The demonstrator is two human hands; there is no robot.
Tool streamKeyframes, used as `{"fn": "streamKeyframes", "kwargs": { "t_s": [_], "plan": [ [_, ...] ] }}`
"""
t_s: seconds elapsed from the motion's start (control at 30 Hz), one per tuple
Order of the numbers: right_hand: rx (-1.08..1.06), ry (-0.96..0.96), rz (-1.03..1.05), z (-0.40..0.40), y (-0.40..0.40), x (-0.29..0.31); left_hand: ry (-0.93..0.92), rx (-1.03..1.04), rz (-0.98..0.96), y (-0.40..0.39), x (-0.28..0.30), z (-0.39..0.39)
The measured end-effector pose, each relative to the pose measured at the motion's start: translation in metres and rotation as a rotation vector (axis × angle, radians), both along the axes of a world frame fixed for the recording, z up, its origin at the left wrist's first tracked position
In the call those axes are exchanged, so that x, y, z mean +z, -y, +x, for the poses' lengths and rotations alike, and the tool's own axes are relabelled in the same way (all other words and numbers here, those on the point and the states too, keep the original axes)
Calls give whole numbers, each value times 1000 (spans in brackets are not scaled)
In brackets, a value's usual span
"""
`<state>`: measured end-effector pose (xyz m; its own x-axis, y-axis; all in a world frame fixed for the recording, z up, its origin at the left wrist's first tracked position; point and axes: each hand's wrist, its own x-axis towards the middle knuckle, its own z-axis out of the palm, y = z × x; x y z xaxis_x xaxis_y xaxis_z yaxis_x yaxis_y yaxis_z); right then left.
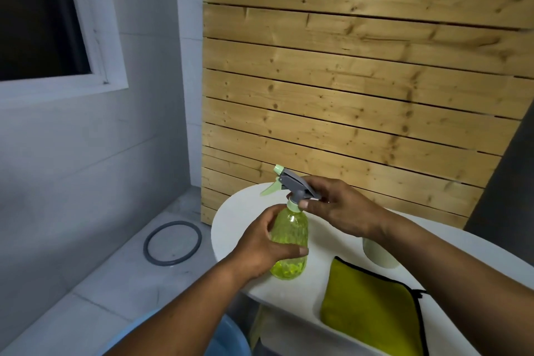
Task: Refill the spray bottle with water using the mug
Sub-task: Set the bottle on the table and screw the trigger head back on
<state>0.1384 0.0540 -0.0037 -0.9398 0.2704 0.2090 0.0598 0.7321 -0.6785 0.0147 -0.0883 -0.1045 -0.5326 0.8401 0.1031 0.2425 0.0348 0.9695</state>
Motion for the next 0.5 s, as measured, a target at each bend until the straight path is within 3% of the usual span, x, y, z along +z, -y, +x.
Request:
{"fn": "streamKeyframes", "kwargs": {
  "t_s": [0.13,0.23,0.5],
  "plan": [
    [-36,-19,-20,1,2,-3,69,14,60,0,4,4],
    [-116,-136,-109,3,12,-15,93,46,65,-2,4,6],
    [-299,-302,-208,-3,39,-43,-13,191,62,-8,5,15]
  ]
}}
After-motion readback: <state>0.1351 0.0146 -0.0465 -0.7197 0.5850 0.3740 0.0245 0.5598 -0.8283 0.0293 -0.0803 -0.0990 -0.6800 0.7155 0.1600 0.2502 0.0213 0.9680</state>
